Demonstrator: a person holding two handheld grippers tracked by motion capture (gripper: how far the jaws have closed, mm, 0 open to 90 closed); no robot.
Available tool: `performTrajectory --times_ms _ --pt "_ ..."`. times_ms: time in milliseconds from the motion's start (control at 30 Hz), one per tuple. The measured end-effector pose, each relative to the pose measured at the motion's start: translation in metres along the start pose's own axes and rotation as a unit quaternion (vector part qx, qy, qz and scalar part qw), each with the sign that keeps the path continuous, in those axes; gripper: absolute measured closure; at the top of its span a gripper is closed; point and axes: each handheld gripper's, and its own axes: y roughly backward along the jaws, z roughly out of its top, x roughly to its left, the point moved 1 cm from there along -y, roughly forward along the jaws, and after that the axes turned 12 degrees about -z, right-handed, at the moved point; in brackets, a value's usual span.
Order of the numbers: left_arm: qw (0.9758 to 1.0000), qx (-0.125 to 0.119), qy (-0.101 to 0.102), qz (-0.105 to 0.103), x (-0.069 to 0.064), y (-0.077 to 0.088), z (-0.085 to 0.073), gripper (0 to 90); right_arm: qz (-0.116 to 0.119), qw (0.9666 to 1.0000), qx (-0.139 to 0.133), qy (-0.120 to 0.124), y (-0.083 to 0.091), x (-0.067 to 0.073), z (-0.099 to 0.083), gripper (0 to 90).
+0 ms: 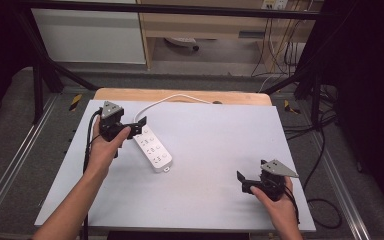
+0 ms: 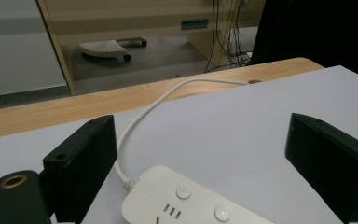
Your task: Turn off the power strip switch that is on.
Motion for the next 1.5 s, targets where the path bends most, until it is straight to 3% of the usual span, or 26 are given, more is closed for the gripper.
performTrajectory --times_ms 100,267,367,533,867,1233,1400,1467,1500 --pt "1.0 -0.002 0.0 0.002 0.001 -0.003 0.001 9.0 0.017 0.9998 -0.005 -0.003 0.002 -0.001 -0.001 3.6" --pt "1.0 0.002 -0.004 0.006 0.003 -0.006 0.0 9.2 -0.007 1.0 -0.004 -0.004 0.0 -0.001 0.0 3.0" --pt "1.0 0.002 -0.003 0.006 0.003 -0.008 0.0 9.2 -0.01 0.9999 0.002 -0.007 -0.001 -0.001 0.0 3.8" --pt "0.9999 0.012 -0.002 0.008 0.003 -0.013 -0.001 9.7 0.024 0.9997 0.0 -0.005 0.002 -0.002 -0.001 3.7" --pt "0.9997 0.021 0.002 0.008 0.004 -0.019 -0.004 10.3 0.005 1.0 -0.002 -0.006 0.0 -0.001 -0.001 3.3" --pt "0.9991 0.042 0.004 0.003 0.003 -0.028 -0.009 11.1 0.021 0.9998 0.004 -0.002 0.0 -0.002 -0.002 3.2" --pt "0.9988 0.048 0.003 -0.008 0.0 -0.031 -0.011 17.1 0.027 0.9996 0.005 -0.001 0.0 -0.001 -0.002 3.2" --pt "0.9988 0.049 -0.001 -0.01 0.0 -0.032 -0.011 23.9 0.029 0.9996 0.005 0.001 0.0 -0.001 -0.002 3.2" --pt "0.9983 0.056 0.006 -0.016 -0.001 -0.033 -0.012 24.6 0.03 0.9995 0.006 0.0 0.0 -0.001 -0.002 3.2"
